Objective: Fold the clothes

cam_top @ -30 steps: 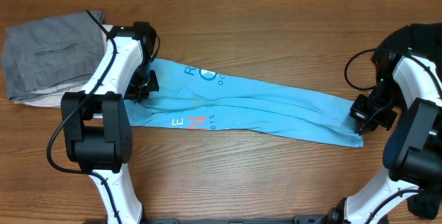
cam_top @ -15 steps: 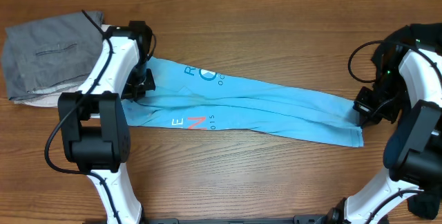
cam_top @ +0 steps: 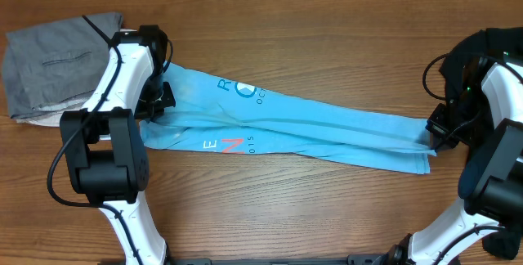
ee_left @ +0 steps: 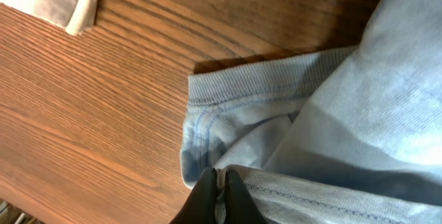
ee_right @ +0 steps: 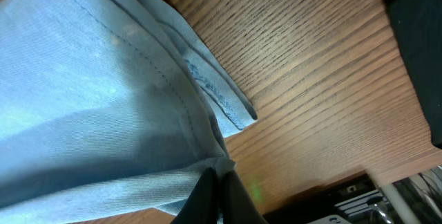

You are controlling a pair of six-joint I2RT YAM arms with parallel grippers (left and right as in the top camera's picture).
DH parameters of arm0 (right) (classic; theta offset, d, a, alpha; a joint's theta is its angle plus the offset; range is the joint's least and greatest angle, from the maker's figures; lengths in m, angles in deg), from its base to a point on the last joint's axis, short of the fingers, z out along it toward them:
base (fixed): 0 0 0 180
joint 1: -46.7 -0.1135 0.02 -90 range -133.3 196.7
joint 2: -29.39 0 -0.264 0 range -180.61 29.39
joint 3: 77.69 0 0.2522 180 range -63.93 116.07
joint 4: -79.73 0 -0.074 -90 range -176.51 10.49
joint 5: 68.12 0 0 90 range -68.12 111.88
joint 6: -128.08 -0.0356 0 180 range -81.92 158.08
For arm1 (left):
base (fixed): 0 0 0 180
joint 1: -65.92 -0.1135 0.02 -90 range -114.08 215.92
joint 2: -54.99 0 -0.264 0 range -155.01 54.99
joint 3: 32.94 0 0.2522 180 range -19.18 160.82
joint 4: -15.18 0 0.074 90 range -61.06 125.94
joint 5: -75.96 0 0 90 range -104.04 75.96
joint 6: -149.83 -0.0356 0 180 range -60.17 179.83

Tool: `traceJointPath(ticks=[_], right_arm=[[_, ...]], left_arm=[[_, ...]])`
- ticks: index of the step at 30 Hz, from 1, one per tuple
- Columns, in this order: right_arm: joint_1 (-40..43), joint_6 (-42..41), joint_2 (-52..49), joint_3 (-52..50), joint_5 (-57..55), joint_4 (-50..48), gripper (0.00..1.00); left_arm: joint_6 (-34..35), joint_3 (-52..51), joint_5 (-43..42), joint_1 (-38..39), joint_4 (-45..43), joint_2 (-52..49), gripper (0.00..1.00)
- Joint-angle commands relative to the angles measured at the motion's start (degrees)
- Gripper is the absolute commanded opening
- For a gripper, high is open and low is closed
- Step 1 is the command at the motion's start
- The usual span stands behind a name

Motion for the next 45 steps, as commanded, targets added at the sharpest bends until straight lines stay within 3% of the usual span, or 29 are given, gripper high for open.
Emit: traceJointPath(ticks=[1, 3, 6, 8, 13, 16, 19, 22, 29, 33, 39, 45], right_arm=[[0.07, -0.68, 1.51, -0.72, -0.98, -0.17, 0.06], [0.13, -0.66, 1.53, -0.68, -0.96, -0.13, 0.16], [0.11, -0.66, 1.53, 0.68, -0.92, -0.04, 0.29], [0.11, -0.63, 1.53, 4.7, -0.9, 2.03, 0.39], [-1.25, 3.23, 1.57, 12.46, 9.25, 6.67, 0.5], [-3.76, 8.07, 1.75, 13.07, 17.11, 6.86, 0.46], [-8.04, 11.47, 1.75, 12.2, 23.23, 5.31, 0.25], [-13.9, 11.39, 1.75, 10.4, 23.93, 0.98, 0.11], [-31.06, 11.1, 1.66, 2.47, 26.03, -15.21, 0.1], [-38.23, 6.95, 1.64, -1.81, 25.29, -25.51, 0.09], [-45.31, -2.51, 1.62, -6.86, 22.32, -40.98, 0.08], [-48.68, -8.85, 1.18, -10.23, 20.79, -50.29, 0.08]], left_arm=[[-0.09, -0.2, 0.13, -0.31, 0.87, -0.13, 0.04], [-0.31, -0.15, -0.09, -0.28, 1.73, -0.13, 0.07], [-3.98, 1.64, -3.45, -0.28, 2.62, -0.13, 0.26], [-4.57, 8.04, -4.9, -0.28, 6.75, -0.13, 0.34], [-4.57, 23.02, -10.73, -0.2, 12.94, -0.11, 0.37], [-4.61, 27.43, -18.4, 0.46, 13.0, -0.11, 0.22], [-4.57, 26.62, -21.57, 1.92, 11.21, -0.46, 0.06], [-4.55, 22.99, -21.53, 4.59, 8.02, -0.85, 0.04], [-4.24, 6.19, -21.07, 11.91, -7.78, -0.85, 0.04], [-2.38, 0.74, -20.72, 12.61, -13.62, -0.85, 0.04], [-2.01, -3.48, -20.87, 12.57, -18.38, -0.85, 0.04], [-2.03, -4.26, -20.87, 12.61, -19.04, -0.85, 0.04]])
